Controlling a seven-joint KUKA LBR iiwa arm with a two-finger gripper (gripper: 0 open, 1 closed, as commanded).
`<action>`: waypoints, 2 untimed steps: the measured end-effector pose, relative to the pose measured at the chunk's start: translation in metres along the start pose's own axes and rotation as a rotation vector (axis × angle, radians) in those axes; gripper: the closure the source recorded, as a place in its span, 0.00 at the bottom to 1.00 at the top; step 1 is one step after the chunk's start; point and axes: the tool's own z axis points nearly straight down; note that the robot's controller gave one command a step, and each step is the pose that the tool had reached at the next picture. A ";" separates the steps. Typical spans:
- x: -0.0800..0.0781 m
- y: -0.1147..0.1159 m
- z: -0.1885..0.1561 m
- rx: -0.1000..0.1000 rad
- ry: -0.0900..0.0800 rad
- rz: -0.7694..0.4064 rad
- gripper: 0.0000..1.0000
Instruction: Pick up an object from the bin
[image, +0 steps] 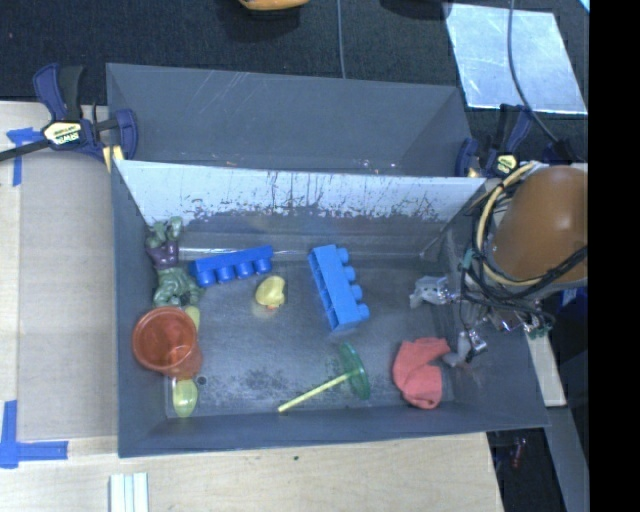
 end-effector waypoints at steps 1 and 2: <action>0.029 0.025 -0.005 -0.004 0.005 -0.112 0.00; 0.035 0.031 0.007 -0.001 0.004 -0.232 0.00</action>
Offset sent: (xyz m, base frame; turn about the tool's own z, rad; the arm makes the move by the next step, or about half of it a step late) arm -0.0430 0.0156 -0.0240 -0.6531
